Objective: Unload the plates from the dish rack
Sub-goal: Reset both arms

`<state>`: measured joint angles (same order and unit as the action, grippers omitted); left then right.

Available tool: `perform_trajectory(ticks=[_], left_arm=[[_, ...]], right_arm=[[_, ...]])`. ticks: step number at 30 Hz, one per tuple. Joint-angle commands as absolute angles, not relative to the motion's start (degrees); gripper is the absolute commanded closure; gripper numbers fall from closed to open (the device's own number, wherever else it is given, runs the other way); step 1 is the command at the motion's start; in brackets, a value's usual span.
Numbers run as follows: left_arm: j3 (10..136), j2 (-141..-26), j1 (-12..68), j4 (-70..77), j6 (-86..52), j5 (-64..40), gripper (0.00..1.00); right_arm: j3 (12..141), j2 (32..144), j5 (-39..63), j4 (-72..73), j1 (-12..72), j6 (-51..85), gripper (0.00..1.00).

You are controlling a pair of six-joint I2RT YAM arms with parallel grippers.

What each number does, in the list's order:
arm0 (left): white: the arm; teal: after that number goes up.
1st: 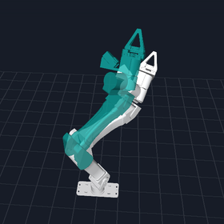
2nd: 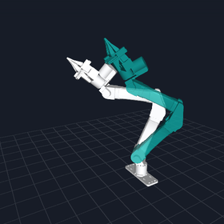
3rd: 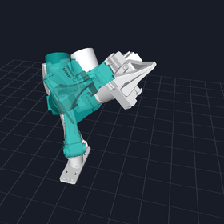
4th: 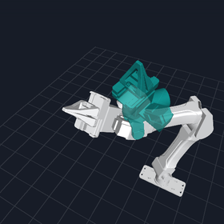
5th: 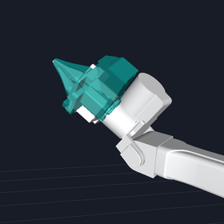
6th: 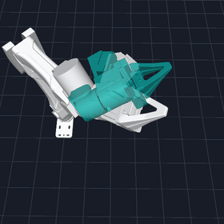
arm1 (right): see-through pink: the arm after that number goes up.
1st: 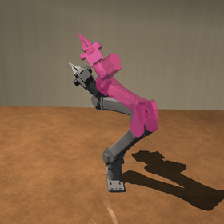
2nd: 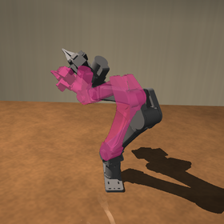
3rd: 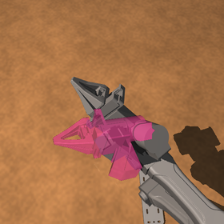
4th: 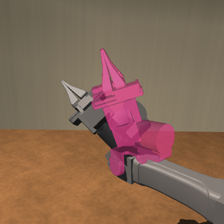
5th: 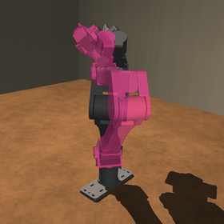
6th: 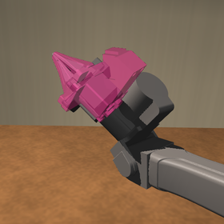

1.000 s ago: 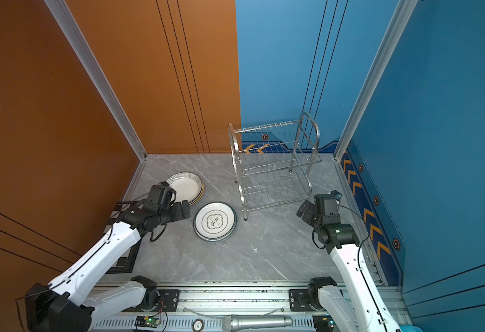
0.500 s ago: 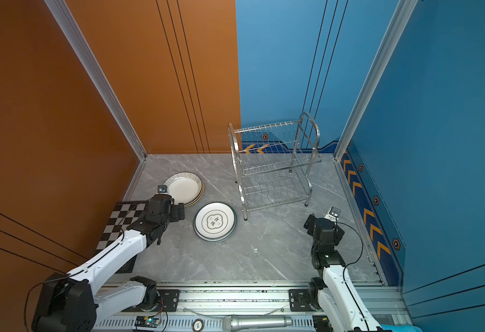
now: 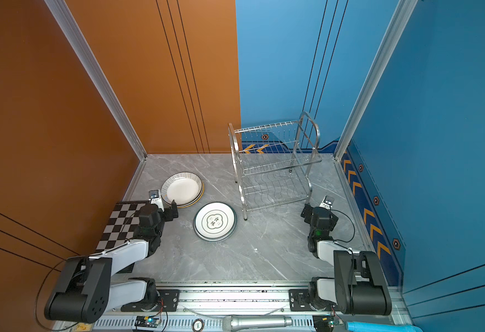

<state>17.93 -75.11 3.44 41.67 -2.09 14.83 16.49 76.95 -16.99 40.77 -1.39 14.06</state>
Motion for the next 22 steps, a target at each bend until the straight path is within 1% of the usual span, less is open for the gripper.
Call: perform_trajectory(ticks=[1,4,5,6,8,10,12,13,14,15,16,18,22], left_arm=[[16.35,-80.29,2.81,54.30,0.66,10.34,0.01],[15.38,-86.32,3.18,62.26,2.66,6.98,0.03],[15.77,-87.75,3.37,62.48,3.31,6.37,0.03],[16.34,-89.29,3.92,62.88,4.30,5.92,0.01],[16.64,-89.75,3.67,62.93,3.95,6.34,0.02],[16.19,-89.49,3.40,63.12,3.07,7.36,0.02],[16.38,-89.62,3.85,63.11,3.17,8.14,0.02],[16.50,-89.68,3.86,63.11,3.19,8.24,0.02],[16.62,-89.78,3.77,63.02,3.04,8.64,0.02],[16.67,-89.74,3.70,63.01,2.84,9.04,0.02],[16.69,-89.76,3.61,63.01,2.69,9.35,0.02],[16.94,-89.99,3.41,62.72,2.02,10.59,0.02],[17.23,-89.84,3.16,62.29,-0.13,15.76,0.02]], right_arm=[[17.31,80.91,-21.86,51.75,-0.88,12.32,0.00],[17.45,81.18,-21.19,51.38,0.30,10.72,0.00],[17.34,82.18,-20.82,53.30,0.62,9.77,0.00],[17.17,83.12,-19.28,54.93,1.27,8.32,0.00],[16.18,84.67,-16.09,57.62,1.93,6.68,0.00],[16.57,89.49,-20.33,62.80,2.98,6.20,0.00],[18.66,87.35,-22.05,54.99,4.69,5.58,0.00],[19.06,87.99,-23.07,55.79,5.21,5.01,0.00],[18.55,89.62,-23.89,59.52,5.93,3.64,0.00],[18.81,89.18,-24.42,58.26,6.31,3.52,0.00],[19.30,88.38,-24.49,55.77,6.37,3.92,0.00],[18.99,89.42,-24.61,58.35,6.40,3.51,0.00],[19.43,89.12,-23.42,56.93,5.75,3.95,0.00]])
